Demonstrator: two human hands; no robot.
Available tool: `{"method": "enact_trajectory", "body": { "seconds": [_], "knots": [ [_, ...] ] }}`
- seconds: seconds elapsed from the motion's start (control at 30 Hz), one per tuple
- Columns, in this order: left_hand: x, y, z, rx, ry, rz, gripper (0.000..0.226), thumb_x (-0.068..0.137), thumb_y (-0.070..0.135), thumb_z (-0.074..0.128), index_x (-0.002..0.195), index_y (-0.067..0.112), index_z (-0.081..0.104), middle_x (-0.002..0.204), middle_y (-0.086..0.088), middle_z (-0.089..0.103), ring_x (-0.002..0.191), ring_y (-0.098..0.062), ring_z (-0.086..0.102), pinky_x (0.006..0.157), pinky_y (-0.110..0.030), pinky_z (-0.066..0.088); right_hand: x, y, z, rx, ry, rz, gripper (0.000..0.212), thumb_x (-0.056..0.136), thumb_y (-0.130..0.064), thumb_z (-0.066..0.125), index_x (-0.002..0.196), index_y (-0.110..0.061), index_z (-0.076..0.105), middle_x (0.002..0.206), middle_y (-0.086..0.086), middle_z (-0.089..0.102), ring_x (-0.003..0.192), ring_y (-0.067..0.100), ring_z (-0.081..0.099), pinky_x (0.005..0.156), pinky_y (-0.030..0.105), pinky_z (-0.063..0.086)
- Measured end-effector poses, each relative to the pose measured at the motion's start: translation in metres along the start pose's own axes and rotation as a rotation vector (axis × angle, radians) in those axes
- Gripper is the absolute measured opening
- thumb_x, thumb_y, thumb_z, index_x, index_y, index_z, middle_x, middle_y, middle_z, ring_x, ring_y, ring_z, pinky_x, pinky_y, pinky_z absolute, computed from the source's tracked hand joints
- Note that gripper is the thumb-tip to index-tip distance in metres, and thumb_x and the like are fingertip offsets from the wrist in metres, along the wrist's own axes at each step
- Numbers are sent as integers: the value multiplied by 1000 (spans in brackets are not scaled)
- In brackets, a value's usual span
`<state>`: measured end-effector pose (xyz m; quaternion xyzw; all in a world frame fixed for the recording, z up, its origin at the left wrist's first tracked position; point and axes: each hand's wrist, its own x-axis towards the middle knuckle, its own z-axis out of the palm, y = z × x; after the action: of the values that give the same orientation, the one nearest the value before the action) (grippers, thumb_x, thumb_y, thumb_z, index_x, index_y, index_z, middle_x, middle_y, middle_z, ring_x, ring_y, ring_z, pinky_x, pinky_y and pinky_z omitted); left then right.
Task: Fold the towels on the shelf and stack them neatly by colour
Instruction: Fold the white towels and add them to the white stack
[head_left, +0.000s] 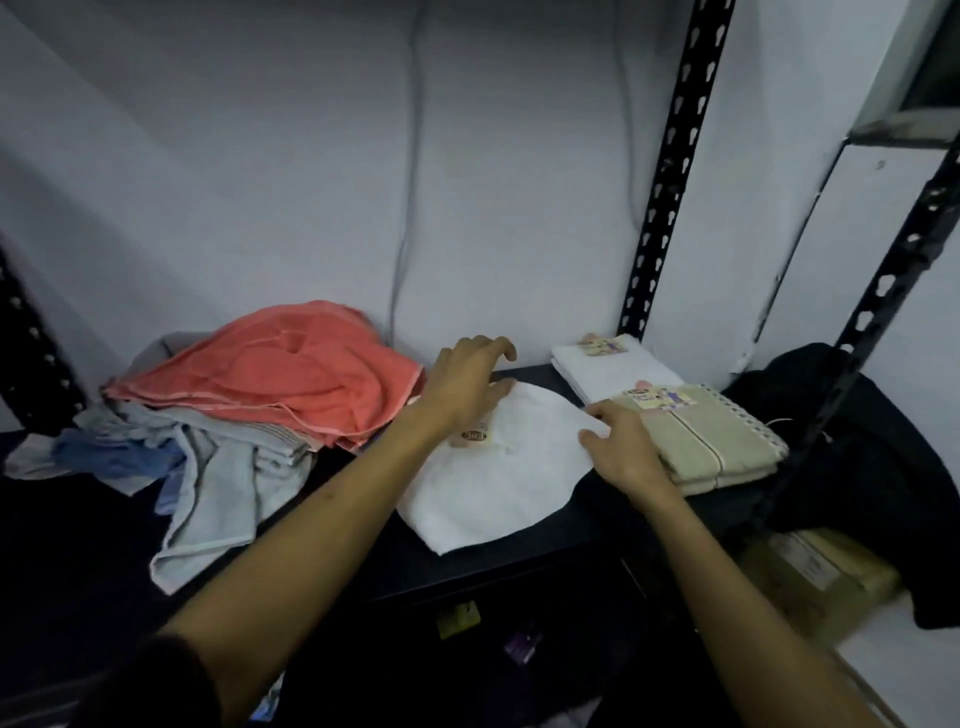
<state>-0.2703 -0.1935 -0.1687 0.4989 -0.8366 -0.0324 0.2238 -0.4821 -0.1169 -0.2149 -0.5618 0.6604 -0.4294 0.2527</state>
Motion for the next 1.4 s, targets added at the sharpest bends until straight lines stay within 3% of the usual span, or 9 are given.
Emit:
{"method": "enact_trajectory", "body": {
  "seconds": [0.2, 0.33, 0.43, 0.57, 0.67, 0.93, 1.1, 1.23, 1.4],
  "knots": [
    [-103, 15, 19, 86, -62, -337, 79, 88, 49, 66, 152, 22, 28, 157, -10, 26, 142, -32, 28, 114, -43, 27, -21, 27, 16, -87, 91, -116, 23, 95, -4, 57, 114, -9, 69, 98, 1, 68, 90, 15, 60, 76, 22, 39],
    [-150, 10, 18, -8, -89, -616, 80, 90, 54, 64, 149, 17, 26, 140, -15, 39, 125, -35, 44, 101, -42, 40, -40, 29, 20, 15, 206, -137, 40, 101, -17, 55, 65, -33, 47, 59, -12, 44, 56, 2, 43, 57, 22, 31],
    [-157, 4, 9, -243, -65, -671, 67, 87, 48, 69, 142, 27, 35, 126, -7, 53, 115, -32, 55, 88, -39, 42, -54, 23, 22, 84, 207, -127, 37, 101, -20, 57, 67, -32, 49, 70, -9, 50, 62, 4, 49, 59, 14, 36],
    [-169, -6, -8, -897, 50, -712, 54, 80, 37, 84, 125, 29, 56, 106, -7, 69, 101, -25, 69, 82, -35, 54, -73, 14, 28, 230, 169, -144, 13, 99, -19, 61, 105, -21, 72, 98, -7, 71, 90, 1, 65, 78, 18, 49],
    [-188, -4, -15, -1153, 3, -607, 56, 82, 8, 82, 129, 28, 57, 108, -8, 73, 99, -21, 73, 81, -31, 58, -91, -2, 33, 289, 170, -194, 7, 98, -17, 63, 98, -21, 69, 79, -6, 70, 76, 11, 66, 69, 29, 54],
    [-200, 19, -12, -796, 386, -708, 9, 80, 25, 85, 81, 23, 76, 75, 12, 75, 68, 1, 68, 63, -13, 48, -128, -29, 60, 245, -18, -282, 14, 96, -20, 67, 106, -16, 76, 92, -12, 73, 86, 8, 69, 69, 18, 52],
    [-203, 36, -5, -741, 347, -590, 7, 91, 24, 75, 87, 29, 80, 74, 19, 74, 69, -3, 71, 59, -13, 51, -149, -32, 87, 291, -7, -313, 11, 89, -13, 75, 99, -17, 78, 89, -11, 71, 86, 9, 69, 70, 15, 50],
    [-210, 31, 0, -811, 218, -560, 24, 96, 14, 68, 119, 19, 74, 94, 13, 77, 89, 1, 72, 83, -21, 57, -158, -30, 89, 425, -4, -248, 12, 88, -7, 74, 97, -14, 78, 89, -7, 74, 91, 14, 71, 77, 23, 55],
    [-211, 41, 1, -878, 416, -595, 15, 87, 5, 77, 100, 12, 78, 78, 4, 77, 72, -5, 74, 62, -11, 54, -165, -31, 90, 352, 68, -394, 11, 84, -3, 78, 93, -9, 78, 87, -7, 72, 85, 12, 71, 75, 17, 52]
  ]
}}
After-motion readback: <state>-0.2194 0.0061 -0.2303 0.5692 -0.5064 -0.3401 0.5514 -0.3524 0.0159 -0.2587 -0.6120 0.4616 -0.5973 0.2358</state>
